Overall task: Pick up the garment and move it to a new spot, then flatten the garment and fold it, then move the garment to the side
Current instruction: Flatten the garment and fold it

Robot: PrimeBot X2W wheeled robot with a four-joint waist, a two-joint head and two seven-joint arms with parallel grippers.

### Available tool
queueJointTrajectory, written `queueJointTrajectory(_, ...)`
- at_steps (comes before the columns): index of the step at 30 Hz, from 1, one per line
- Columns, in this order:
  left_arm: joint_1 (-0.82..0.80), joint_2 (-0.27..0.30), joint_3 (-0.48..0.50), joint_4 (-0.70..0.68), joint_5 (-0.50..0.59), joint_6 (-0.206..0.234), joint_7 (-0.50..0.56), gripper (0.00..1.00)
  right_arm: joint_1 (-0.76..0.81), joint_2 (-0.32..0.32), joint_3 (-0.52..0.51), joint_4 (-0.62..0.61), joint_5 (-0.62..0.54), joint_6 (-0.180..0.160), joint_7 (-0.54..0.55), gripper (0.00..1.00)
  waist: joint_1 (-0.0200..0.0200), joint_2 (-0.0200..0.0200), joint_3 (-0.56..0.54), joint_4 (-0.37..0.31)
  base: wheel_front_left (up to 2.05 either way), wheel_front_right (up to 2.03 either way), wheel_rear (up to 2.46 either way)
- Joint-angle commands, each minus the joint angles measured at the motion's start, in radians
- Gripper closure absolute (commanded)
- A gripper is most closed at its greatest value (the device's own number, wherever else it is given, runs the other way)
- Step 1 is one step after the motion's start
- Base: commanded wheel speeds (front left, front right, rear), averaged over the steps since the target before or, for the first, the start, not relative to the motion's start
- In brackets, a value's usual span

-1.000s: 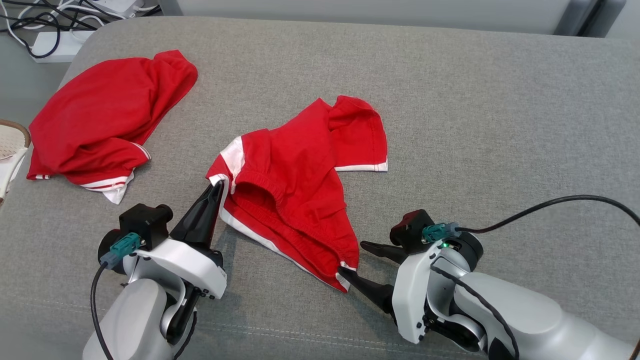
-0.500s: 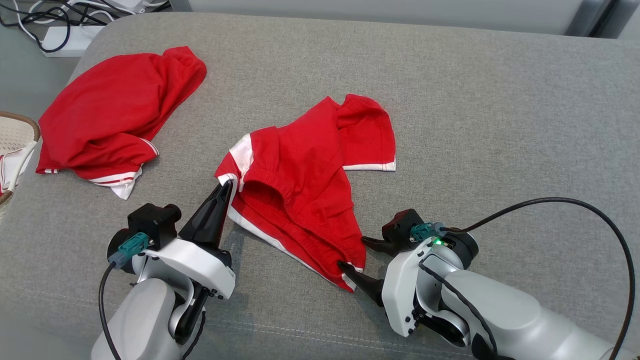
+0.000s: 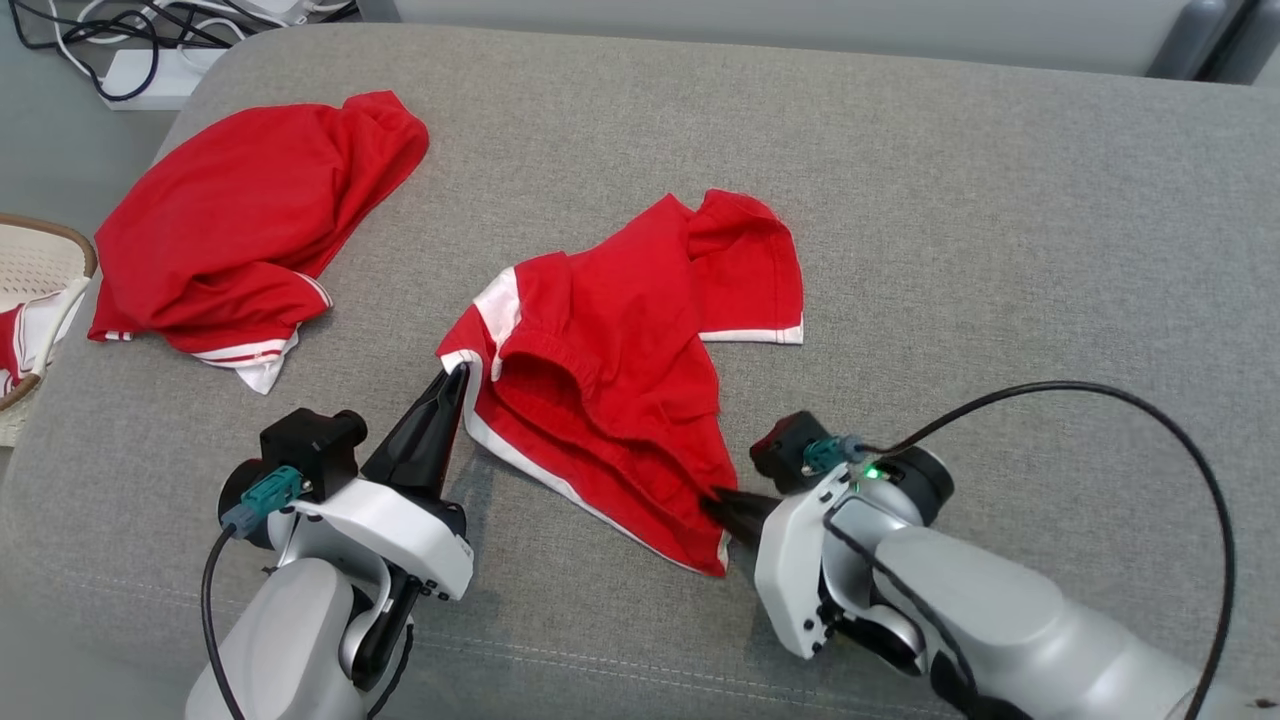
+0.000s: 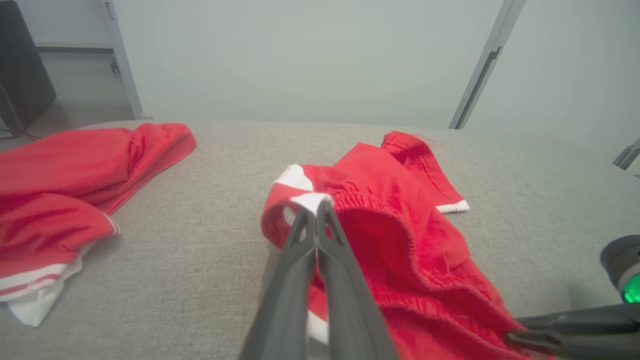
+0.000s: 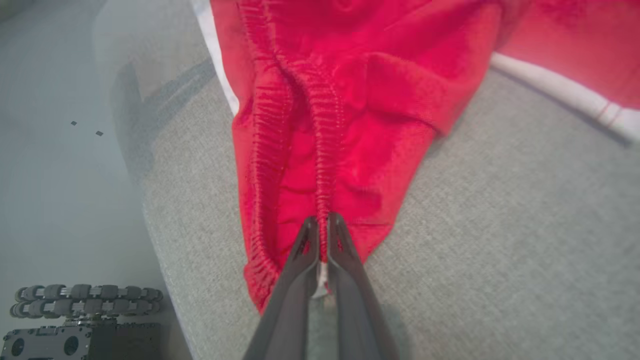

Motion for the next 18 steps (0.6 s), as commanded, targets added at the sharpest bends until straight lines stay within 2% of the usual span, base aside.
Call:
queueJointTrajectory(1, -0.015, 0.032, 0.037, -0.023, 0.000, -0.004, -0.006, 1.00, -0.026, -0.001, -0.024, -0.005, 0.011, 0.004, -0.037, 1.00, 0.0000, 0.0000, -0.001, -0.002, 0.00, 0.00, 0.00)
queueJointTrajectory(9, -0.090, 0.079, 0.064, -0.051, 0.005, -0.004, -0.006, 1.00, -0.145, -0.061, -0.214, 0.049, 0.051, 0.004, -0.240, 1.00, 0.0000, 0.0000, -0.013, -0.030, 0.00, 0.00, 0.00)
queueJointTrajectory(18, -0.322, 0.138, 0.012, -0.046, -0.032, -0.004, -0.006, 1.00, -0.178, -0.107, -0.467, 0.120, 0.139, 0.004, -0.280, 1.00, 0.0000, 0.0000, -0.026, -0.078, 0.00, 0.00, 0.00)
